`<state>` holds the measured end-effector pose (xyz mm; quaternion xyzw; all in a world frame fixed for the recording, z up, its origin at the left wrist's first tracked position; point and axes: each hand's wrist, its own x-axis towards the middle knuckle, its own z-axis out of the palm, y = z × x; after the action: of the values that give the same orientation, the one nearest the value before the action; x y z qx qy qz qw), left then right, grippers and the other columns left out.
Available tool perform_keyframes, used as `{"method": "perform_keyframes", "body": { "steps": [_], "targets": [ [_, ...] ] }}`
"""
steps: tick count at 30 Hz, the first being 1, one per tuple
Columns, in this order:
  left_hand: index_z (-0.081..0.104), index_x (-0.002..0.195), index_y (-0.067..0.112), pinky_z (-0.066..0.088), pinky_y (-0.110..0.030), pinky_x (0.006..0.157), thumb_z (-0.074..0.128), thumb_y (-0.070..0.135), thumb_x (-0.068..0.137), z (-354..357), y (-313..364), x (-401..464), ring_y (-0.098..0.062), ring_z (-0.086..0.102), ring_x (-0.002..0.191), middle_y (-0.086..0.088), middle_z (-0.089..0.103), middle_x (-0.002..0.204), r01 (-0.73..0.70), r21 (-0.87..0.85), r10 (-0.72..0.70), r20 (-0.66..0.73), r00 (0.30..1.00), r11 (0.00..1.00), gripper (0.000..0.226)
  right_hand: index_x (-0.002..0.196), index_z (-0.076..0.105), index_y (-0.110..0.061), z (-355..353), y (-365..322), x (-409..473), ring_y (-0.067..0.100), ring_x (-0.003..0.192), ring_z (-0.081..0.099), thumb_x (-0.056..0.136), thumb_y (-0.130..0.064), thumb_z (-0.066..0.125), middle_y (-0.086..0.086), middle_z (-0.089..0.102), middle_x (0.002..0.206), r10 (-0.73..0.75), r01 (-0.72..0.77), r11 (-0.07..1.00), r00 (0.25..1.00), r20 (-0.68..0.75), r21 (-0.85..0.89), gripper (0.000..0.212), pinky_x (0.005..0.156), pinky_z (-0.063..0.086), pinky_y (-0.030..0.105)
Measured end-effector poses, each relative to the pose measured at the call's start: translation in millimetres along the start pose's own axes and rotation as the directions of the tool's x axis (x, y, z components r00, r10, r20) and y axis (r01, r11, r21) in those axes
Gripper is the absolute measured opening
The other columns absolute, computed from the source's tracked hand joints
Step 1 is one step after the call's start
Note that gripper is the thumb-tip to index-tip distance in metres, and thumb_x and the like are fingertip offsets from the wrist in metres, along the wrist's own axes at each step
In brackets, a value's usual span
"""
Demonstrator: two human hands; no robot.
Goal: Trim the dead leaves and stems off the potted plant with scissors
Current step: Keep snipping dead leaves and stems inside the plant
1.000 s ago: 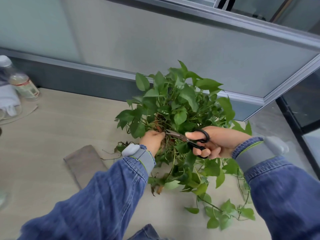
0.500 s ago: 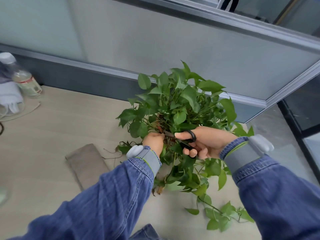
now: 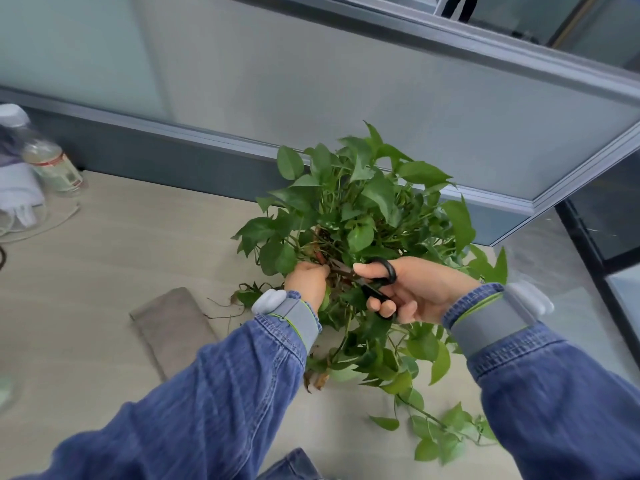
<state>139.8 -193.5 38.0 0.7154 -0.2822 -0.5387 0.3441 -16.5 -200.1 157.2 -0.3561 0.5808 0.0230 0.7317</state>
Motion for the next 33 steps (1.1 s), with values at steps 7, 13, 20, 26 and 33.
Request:
{"method": "perform_keyframes", "body": {
  "steps": [7,13,20,26,33],
  "targets": [
    [0.067,0.07,0.021,0.052,-0.043,0.09,0.073,0.042,0.075,0,-3,-10,-0.031,0.067,0.091,-0.01,0.073,0.093,0.003,-0.15,0.006,0.063,0.998,0.989,0.022,0.102,0.053,-0.019,-17,1,-11,0.009,0.045,0.043,0.08,-0.044,0.072,0.004,0.052,0.066,-0.052,0.043,0.99,0.997,0.064,0.131,0.038,0.031,0.027,0.011],
    [0.068,0.099,0.007,0.052,-0.047,0.092,0.071,0.034,0.056,-2,10,-6,-0.033,0.067,0.094,-0.015,0.071,0.1,0.186,-0.239,-0.151,0.158,0.976,0.953,0.051,0.104,0.048,-0.021,-14,3,-6,0.009,0.046,0.043,0.079,-0.044,0.074,0.003,0.053,0.067,-0.048,0.039,0.99,0.997,0.061,0.132,0.043,0.031,0.027,0.011],
    [0.061,0.121,0.001,0.045,-0.052,0.1,0.068,0.024,0.072,-4,7,7,-0.037,0.06,0.111,-0.018,0.064,0.12,0.312,-0.354,-0.226,0.264,0.938,0.881,0.054,0.106,0.049,-0.021,-15,6,-2,0.008,0.046,0.043,0.079,-0.043,0.074,0.003,0.052,0.067,-0.043,0.03,0.986,0.996,0.078,0.165,0.043,0.032,0.027,0.011],
    [0.061,0.085,0.007,0.057,-0.036,0.054,0.057,0.013,0.089,-11,16,-9,-0.025,0.063,0.061,-0.008,0.06,0.072,0.358,-0.42,-0.237,0.314,0.919,0.834,0.009,0.101,0.051,-0.021,-17,8,-2,0.008,0.046,0.042,0.079,-0.042,0.073,0.003,0.052,0.066,-0.048,0.028,0.981,0.994,0.101,0.193,0.038,0.031,0.026,0.011],
    [0.061,0.086,0.005,0.051,-0.037,0.061,0.052,0.02,0.093,-24,16,-13,-0.027,0.064,0.069,-0.011,0.061,0.085,0.421,-0.42,-0.227,0.438,0.87,0.804,0.019,0.11,0.048,-0.02,-20,8,-2,0.008,0.046,0.041,0.081,-0.042,0.072,0.003,0.05,0.067,-0.078,0.041,0.979,0.981,0.18,0.2,0.044,0.031,0.029,0.012]
  ]
}}
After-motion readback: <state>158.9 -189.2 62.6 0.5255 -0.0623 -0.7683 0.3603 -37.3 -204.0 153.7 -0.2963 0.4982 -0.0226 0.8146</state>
